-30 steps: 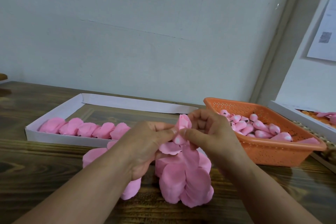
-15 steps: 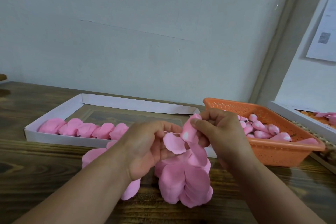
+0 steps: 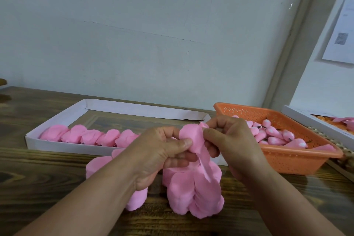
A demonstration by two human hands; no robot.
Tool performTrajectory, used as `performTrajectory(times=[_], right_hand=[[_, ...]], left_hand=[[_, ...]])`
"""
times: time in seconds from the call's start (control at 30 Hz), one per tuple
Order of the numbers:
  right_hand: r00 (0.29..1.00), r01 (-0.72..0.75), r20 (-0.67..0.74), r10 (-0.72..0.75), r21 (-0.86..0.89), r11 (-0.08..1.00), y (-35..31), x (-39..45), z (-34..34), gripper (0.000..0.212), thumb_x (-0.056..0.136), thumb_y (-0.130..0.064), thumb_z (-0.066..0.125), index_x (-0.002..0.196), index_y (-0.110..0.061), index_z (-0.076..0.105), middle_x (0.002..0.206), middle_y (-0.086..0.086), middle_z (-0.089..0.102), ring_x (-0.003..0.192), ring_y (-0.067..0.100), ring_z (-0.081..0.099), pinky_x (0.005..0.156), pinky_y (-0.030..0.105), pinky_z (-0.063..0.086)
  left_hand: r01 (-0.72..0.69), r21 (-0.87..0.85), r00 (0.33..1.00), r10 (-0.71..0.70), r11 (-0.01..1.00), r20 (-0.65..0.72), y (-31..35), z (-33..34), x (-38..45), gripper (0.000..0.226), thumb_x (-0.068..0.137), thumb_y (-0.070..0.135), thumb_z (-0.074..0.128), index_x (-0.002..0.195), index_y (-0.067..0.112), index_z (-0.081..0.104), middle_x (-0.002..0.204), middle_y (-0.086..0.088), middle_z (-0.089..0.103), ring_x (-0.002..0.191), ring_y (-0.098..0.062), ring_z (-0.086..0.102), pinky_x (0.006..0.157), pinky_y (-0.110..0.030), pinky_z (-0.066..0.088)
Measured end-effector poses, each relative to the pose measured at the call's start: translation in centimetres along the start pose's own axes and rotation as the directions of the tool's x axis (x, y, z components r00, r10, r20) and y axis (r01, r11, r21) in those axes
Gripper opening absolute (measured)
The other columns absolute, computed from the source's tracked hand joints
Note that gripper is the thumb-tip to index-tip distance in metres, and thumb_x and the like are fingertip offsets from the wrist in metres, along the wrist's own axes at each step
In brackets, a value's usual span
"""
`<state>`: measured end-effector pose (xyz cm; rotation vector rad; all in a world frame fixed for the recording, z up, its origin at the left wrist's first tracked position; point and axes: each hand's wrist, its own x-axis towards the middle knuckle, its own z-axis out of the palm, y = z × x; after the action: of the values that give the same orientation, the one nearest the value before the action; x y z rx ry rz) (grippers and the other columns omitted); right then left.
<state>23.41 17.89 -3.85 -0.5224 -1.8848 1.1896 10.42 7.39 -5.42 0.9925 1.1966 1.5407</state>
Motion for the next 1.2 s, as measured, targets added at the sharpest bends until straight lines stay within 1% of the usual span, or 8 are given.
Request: performTrajectory(times=[0.23, 0.43, 0.57, 0.7, 0.83, 1.03, 1.1, 1.2], right_hand=[[0.996, -0.007, 0.093, 0.011, -0.041, 0.999, -0.9, -0.5, 0.3, 0.026, 0.085, -0.003, 0.063, 0.060, -0.010, 0.058, 0.042, 0.004, 0.055, 0.036, 0.013, 0.047, 0.040, 0.019, 0.038], [0.995, 0.056, 0.091, -0.048, -0.088, 0.995, -1.4, -1.0, 0.6, 0.018, 0.082, -0.008, 0.067, 0.065, -0.005, 0.061, 0.042, 0.002, 0.056, 0.036, 0.010, 0.050, 0.040, 0.019, 0.038], [0.998, 0.050, 0.043, -0.044, -0.137, 0.989, -1.3, -1.2, 1.1, 0.023, 0.085, -0.002, 0.061, 0.063, -0.009, 0.059, 0.037, -0.001, 0.054, 0.033, 0.008, 0.047, 0.038, 0.016, 0.038], [1.000, 0.030, 0.011, -0.028, -0.173, 0.984, -1.3, -1.2, 1.5, 0.027, 0.084, -0.002, 0.061, 0.059, -0.010, 0.056, 0.036, -0.001, 0.053, 0.031, 0.007, 0.046, 0.038, 0.016, 0.039], [0.999, -0.022, -0.036, 0.016, -0.169, 0.985, -1.1, -0.9, 1.1, 0.023, 0.085, -0.002, 0.060, 0.062, -0.002, 0.056, 0.035, -0.001, 0.051, 0.031, 0.008, 0.045, 0.037, 0.017, 0.038], [0.999, -0.028, -0.030, 0.024, -0.156, 0.987, -1.0, -0.8, 0.9, 0.020, 0.087, -0.005, 0.059, 0.068, 0.002, 0.059, 0.037, 0.000, 0.052, 0.031, 0.008, 0.046, 0.037, 0.017, 0.037], [0.999, -0.033, -0.013, 0.032, -0.131, 0.991, -1.1, -0.9, 1.0, 0.020, 0.087, -0.005, 0.060, 0.069, 0.002, 0.059, 0.037, 0.000, 0.052, 0.031, 0.007, 0.045, 0.037, 0.016, 0.036], [0.998, -0.052, 0.027, 0.054, -0.078, 0.996, -1.2, -1.1, 1.2, 0.023, 0.088, -0.006, 0.061, 0.065, -0.005, 0.060, 0.037, 0.000, 0.052, 0.032, 0.008, 0.044, 0.037, 0.015, 0.035]], left_hand=[[0.000, 0.063, 0.998, 0.005, 0.998, -0.069, 0.2, 0.1, 0.0, 0.014, 0.081, 0.009, 0.066, 0.092, 0.003, 0.060, 0.067, -0.012, 0.070, 0.052, -0.015, 0.066, 0.052, -0.023, 0.056], [-0.016, 0.089, 0.989, 0.029, 0.996, -0.142, 0.3, 0.3, 0.1, 0.038, 0.061, 0.027, 0.074, 0.086, 0.009, 0.053, 0.067, -0.012, 0.070, 0.052, -0.018, 0.065, 0.049, -0.025, 0.054], [-0.022, 0.129, 0.956, 0.059, 0.991, -0.287, -0.2, 0.8, 0.3, 0.020, 0.085, 0.021, 0.067, 0.092, 0.010, 0.052, 0.066, -0.013, 0.068, 0.050, -0.018, 0.062, 0.047, -0.024, 0.051], [-0.029, 0.165, 0.929, 0.087, 0.986, -0.360, -0.7, 1.1, 0.4, 0.010, 0.095, 0.021, 0.057, 0.095, 0.012, 0.052, 0.065, -0.013, 0.066, 0.049, -0.019, 0.060, 0.049, -0.028, 0.054], [-0.084, 0.197, 0.938, 0.145, 0.977, -0.316, -0.6, 1.5, 0.1, 0.002, 0.095, 0.014, 0.055, 0.095, 0.016, 0.055, 0.074, -0.015, 0.072, 0.063, -0.027, 0.069, 0.060, -0.033, 0.058], [-0.101, 0.211, 0.974, 0.140, 0.972, -0.180, -0.5, 1.6, -0.4, 0.017, 0.090, 0.012, 0.062, 0.105, 0.016, 0.070, 0.088, -0.013, 0.075, 0.090, -0.036, 0.068, 0.079, -0.042, 0.058], [-0.061, 0.175, 0.985, 0.088, 0.983, -0.149, -0.5, 1.4, -0.3, 0.021, 0.089, 0.013, 0.063, 0.108, 0.015, 0.071, 0.090, -0.010, 0.075, 0.091, -0.031, 0.070, 0.076, -0.035, 0.060], [-0.004, 0.122, 0.995, 0.016, 0.992, -0.100, -0.4, 1.3, -0.4, 0.019, 0.089, 0.016, 0.062, 0.105, 0.015, 0.073, 0.091, -0.009, 0.075, 0.075, -0.017, 0.071, 0.055, -0.020, 0.053]])
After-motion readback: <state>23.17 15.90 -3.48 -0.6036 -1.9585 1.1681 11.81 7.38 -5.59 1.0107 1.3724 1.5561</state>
